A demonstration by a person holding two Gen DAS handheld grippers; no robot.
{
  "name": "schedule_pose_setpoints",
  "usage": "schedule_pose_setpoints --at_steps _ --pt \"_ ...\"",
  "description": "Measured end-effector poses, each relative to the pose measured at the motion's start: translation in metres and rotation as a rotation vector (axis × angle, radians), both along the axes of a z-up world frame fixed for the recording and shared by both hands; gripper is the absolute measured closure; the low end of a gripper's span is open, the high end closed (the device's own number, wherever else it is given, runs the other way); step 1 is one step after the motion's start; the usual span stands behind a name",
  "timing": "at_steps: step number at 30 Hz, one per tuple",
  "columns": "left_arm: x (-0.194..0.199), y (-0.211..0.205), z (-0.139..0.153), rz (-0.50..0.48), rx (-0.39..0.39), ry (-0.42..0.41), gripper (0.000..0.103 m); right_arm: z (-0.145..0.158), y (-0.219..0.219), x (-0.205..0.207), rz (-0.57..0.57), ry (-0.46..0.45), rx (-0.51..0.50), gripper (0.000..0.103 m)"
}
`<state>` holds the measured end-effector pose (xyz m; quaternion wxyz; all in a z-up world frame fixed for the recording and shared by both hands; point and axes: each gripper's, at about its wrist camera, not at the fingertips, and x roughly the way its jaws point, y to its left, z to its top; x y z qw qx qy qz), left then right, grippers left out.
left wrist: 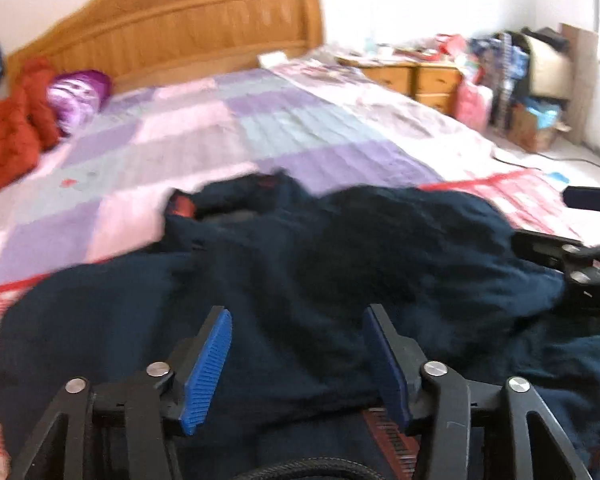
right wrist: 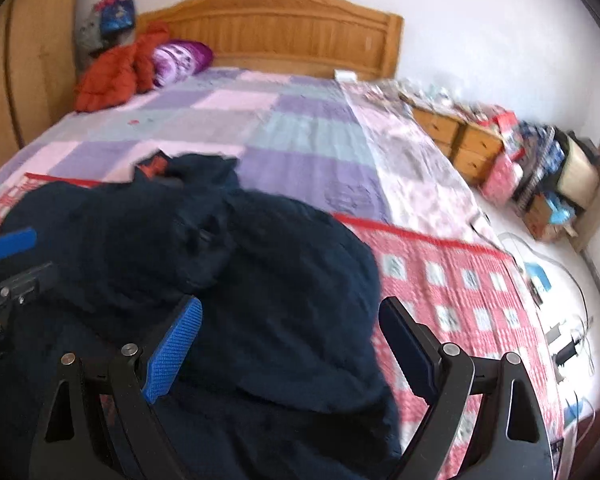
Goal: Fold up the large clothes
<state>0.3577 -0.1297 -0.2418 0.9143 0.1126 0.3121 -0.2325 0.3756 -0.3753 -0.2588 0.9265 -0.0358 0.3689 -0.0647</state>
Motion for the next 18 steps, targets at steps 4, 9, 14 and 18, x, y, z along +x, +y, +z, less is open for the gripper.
schedule_pose_setpoints --at_steps 4,9,14,18 --pt "0.042 0.025 0.002 0.123 0.038 -0.014 0.041 0.005 0.043 0.027 0.108 -0.011 0.014 0.011" --pt "0.104 0.056 -0.009 0.256 0.070 0.047 0.041 -0.004 0.070 0.086 0.086 0.020 0.022 0.011" --pt "0.137 0.080 -0.045 0.319 0.112 0.132 0.041 -0.030 0.057 0.121 -0.023 0.118 0.083 0.011" --pt "0.147 0.095 -0.074 0.337 0.075 0.187 0.035 -0.068 0.054 0.129 0.024 0.224 0.026 0.011"
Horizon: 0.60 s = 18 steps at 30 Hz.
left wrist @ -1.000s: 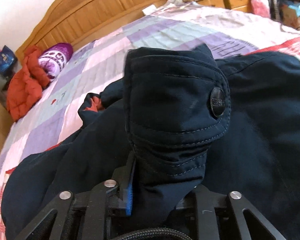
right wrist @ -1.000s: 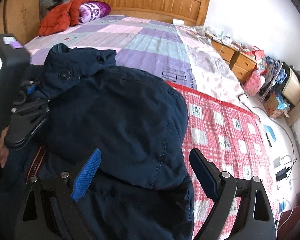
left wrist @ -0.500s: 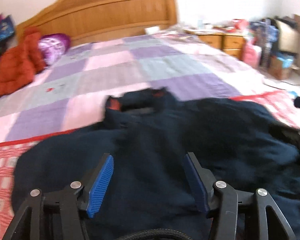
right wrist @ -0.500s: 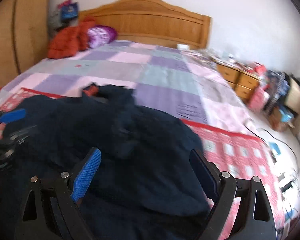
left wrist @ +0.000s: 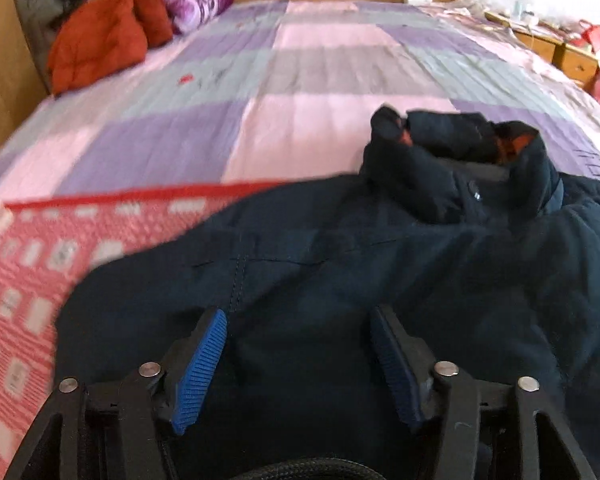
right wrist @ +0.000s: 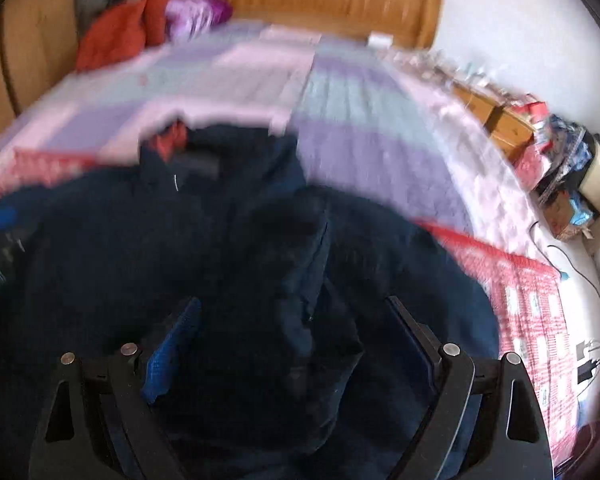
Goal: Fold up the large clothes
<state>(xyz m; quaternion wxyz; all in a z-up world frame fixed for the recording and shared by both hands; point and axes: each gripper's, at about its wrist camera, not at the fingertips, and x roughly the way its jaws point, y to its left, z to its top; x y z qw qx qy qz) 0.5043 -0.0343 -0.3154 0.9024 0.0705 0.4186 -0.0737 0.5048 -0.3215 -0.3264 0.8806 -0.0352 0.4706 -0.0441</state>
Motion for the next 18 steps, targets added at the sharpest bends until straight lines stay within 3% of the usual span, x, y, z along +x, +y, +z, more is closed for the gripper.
schedule_pose_setpoints --at_steps 3,6,9,16,18 --pt "0.000 0.005 -0.012 -0.014 -0.023 0.000 0.033 -0.027 -0.027 -0.006 -0.035 0.030 0.147 0.008" --pt "0.002 0.007 -0.013 -0.026 -0.042 0.029 0.033 -0.032 -0.022 -0.010 0.005 0.015 0.102 0.008" --pt "0.000 0.011 -0.002 -0.045 -0.060 0.044 0.033 -0.032 -0.026 -0.011 0.005 0.016 0.127 0.008" --pt "-0.001 0.021 0.001 -0.028 0.024 0.036 0.033 -0.031 -0.026 -0.019 0.005 0.007 0.109 0.008" --pt "0.000 0.020 0.005 -0.007 0.033 0.036 0.033 -0.025 -0.020 -0.017 -0.001 0.007 0.063 0.008"
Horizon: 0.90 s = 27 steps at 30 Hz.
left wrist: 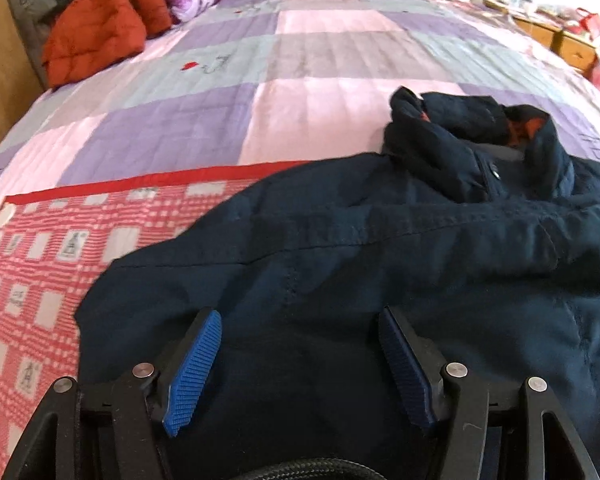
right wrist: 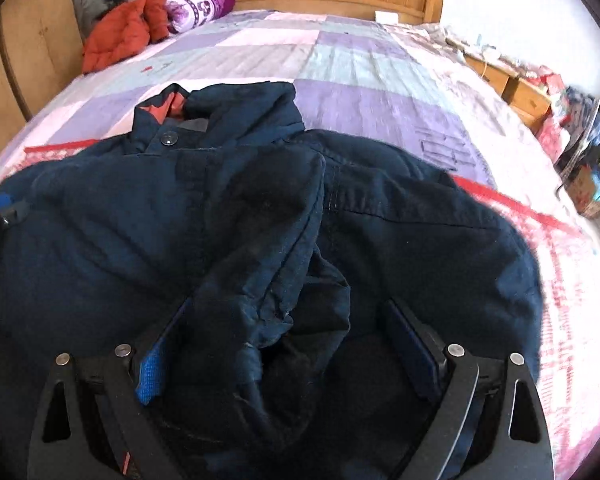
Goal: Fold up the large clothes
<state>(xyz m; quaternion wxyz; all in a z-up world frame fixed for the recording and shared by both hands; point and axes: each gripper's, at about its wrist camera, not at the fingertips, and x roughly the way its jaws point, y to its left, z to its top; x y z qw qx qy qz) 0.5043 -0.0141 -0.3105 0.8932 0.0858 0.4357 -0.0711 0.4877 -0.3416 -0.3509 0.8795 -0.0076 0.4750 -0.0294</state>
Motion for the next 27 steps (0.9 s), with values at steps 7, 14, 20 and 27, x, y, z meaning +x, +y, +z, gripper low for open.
schedule_pose_setpoints --at_steps 7,14,20,27 --pt "0.006 -0.003 0.018 0.048 -0.001 0.003 0.033 0.048 0.054 -0.002 0.092 -0.167 -0.147 0.008" --pt "0.023 -0.004 0.023 0.079 0.013 -0.007 0.033 0.039 0.111 0.039 0.214 -0.097 -0.092 0.007" --pt "0.035 0.018 -0.001 0.110 0.033 0.040 0.033 0.016 0.070 0.043 0.138 -0.051 -0.026 0.007" --pt "0.032 0.022 -0.007 0.091 0.033 0.029 0.032 0.005 0.003 0.028 -0.002 -0.030 -0.007 0.004"
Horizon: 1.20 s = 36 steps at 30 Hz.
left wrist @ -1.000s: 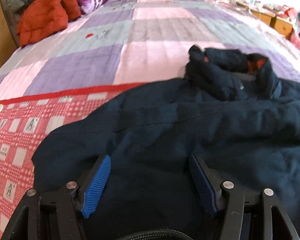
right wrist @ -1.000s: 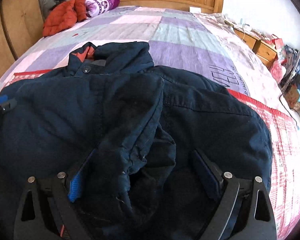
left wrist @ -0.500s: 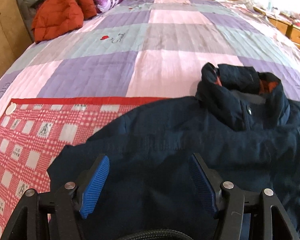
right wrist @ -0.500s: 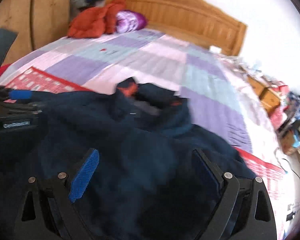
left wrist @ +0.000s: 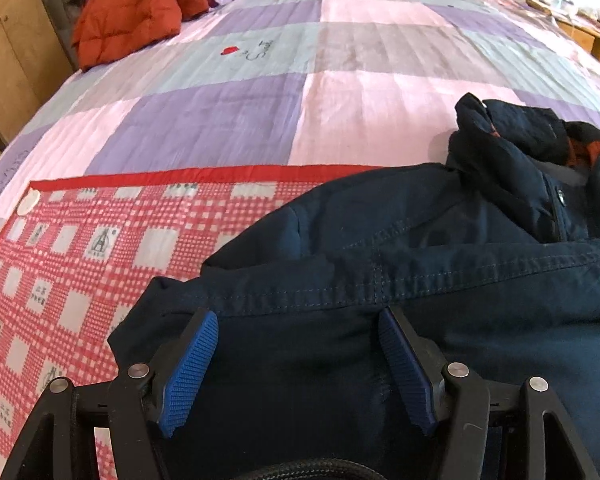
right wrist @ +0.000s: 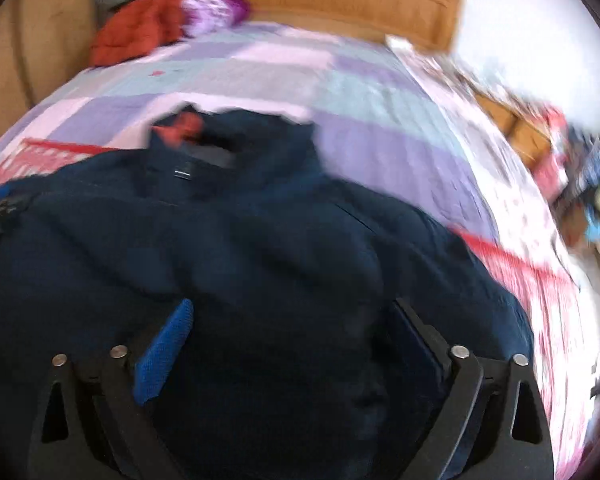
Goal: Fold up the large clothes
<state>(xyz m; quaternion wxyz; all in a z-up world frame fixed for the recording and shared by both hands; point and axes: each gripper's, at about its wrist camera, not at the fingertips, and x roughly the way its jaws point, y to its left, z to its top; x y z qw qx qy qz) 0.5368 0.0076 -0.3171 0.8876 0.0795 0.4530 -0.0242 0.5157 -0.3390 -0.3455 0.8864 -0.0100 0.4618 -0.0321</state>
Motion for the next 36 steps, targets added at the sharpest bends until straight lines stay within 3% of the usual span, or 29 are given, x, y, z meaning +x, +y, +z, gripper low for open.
schedule_pose_setpoints --at_steps 3,5,13,19,21,26,29,31,33,34,35,36 --pt "0.000 0.000 -0.001 -0.009 0.001 -0.002 0.031 -0.004 -0.027 -0.011 -0.038 0.002 0.099 0.003" --pt "-0.001 -0.001 -0.001 -0.010 0.002 -0.004 0.031 -0.004 -0.021 -0.013 -0.015 0.002 0.044 0.003" --pt "-0.018 0.011 0.006 -0.022 -0.026 -0.028 0.031 0.006 -0.016 -0.028 -0.006 -0.015 0.003 0.003" --pt "-0.053 0.032 0.007 -0.031 -0.037 -0.088 0.031 0.020 -0.020 -0.066 -0.035 -0.069 0.025 0.003" --pt "-0.058 0.037 -0.004 -0.032 -0.036 -0.066 0.031 0.016 -0.019 -0.078 -0.030 -0.058 0.005 0.003" --pt "-0.065 0.043 -0.002 -0.023 -0.066 -0.064 0.030 0.020 -0.027 -0.091 -0.088 -0.071 0.078 0.004" --pt "-0.069 0.038 0.003 -0.042 -0.072 -0.075 0.030 0.031 -0.015 -0.090 -0.019 -0.107 0.120 0.004" --pt "-0.069 0.036 0.000 -0.046 -0.063 -0.063 0.030 0.027 -0.006 -0.082 0.026 -0.068 0.129 0.015" --pt "-0.069 0.037 -0.001 -0.043 -0.069 -0.055 0.030 0.020 -0.004 -0.074 0.043 -0.019 0.169 0.034" --pt "-0.069 0.037 -0.001 -0.041 -0.071 -0.054 0.030 0.018 -0.004 -0.072 0.040 -0.003 0.183 0.038" --pt "-0.068 0.037 -0.002 -0.041 -0.071 -0.053 0.031 0.018 -0.004 -0.071 0.041 0.001 0.190 0.047" --pt "-0.068 0.036 -0.002 -0.043 -0.066 -0.053 0.030 0.021 -0.004 -0.072 0.047 -0.009 0.198 0.063"
